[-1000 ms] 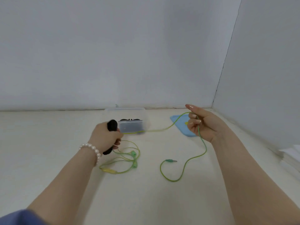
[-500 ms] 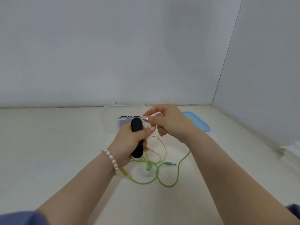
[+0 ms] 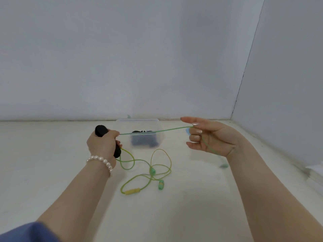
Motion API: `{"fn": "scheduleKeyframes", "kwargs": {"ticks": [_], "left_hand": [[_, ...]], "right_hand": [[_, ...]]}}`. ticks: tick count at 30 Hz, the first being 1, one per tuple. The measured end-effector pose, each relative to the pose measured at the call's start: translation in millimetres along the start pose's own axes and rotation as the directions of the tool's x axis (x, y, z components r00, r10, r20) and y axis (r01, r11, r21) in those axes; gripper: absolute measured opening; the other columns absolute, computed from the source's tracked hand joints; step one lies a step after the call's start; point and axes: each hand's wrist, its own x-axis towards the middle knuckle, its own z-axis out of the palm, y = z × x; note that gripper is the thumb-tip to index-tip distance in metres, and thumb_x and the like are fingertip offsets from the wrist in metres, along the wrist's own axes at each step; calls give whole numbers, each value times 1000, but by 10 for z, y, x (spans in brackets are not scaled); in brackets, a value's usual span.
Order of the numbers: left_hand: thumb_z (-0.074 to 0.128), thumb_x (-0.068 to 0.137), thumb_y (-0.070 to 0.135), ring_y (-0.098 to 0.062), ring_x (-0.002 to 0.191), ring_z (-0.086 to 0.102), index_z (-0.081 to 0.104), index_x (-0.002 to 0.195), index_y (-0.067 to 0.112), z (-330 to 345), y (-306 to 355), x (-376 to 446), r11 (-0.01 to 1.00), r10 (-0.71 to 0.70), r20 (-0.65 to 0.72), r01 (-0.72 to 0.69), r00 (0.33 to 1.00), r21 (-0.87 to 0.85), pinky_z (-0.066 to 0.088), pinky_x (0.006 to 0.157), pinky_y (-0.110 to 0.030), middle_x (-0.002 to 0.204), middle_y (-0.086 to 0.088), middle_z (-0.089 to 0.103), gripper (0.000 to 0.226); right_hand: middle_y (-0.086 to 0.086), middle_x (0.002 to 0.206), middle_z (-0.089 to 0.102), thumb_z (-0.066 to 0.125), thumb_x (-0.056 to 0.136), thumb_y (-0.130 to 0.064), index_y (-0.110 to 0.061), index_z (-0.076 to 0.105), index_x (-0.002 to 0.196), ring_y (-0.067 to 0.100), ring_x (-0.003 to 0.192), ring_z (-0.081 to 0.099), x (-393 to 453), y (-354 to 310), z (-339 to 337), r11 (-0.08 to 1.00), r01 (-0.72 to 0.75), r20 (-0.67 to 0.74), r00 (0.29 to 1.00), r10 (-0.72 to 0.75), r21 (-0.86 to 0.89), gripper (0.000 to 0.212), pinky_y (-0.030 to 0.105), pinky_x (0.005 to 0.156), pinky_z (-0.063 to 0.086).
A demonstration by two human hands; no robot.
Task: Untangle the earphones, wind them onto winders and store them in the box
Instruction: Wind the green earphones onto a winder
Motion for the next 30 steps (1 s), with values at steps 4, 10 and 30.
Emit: {"fn": "scheduleKeyframes", "kwargs": {"ticks": [4, 10, 30], "left_hand": [[63, 78, 2, -17, 43, 43, 42, 64, 12, -110, -3, 167, 999, -33, -85, 30, 996, -40, 43, 42, -22, 60, -7, 45, 27], [70, 79, 33, -20, 51, 60, 40, 66, 12, -35, -153, 143, 982, -70, 229, 27, 971, 188, 52, 51, -28, 66, -12, 49, 39], [40, 95, 26, -18, 71, 71, 43, 93, 14, 171, -16, -648, 944, 99, 719, -294, 688, 151, 47, 57, -19, 79, -8, 68, 12]], "right_hand": [[2, 59, 50, 88, 41, 1, -7, 67, 102, 10, 41, 49, -41, -72, -131, 969, 57, 20, 998, -63, 239, 65, 22, 46, 53], [8, 58, 61, 82, 33, 16, 4, 69, 79, 10, 44, 61, 89, -51, -211, 809, 307, -292, 940, -176, 501, 49, 22, 43, 52], [12, 137, 46, 46, 82, 23, 0, 27, 143, 31, 77, 69, 234, 204, 255, 963, 109, -284, 942, -180, -248, 68, 32, 66, 60]]}}
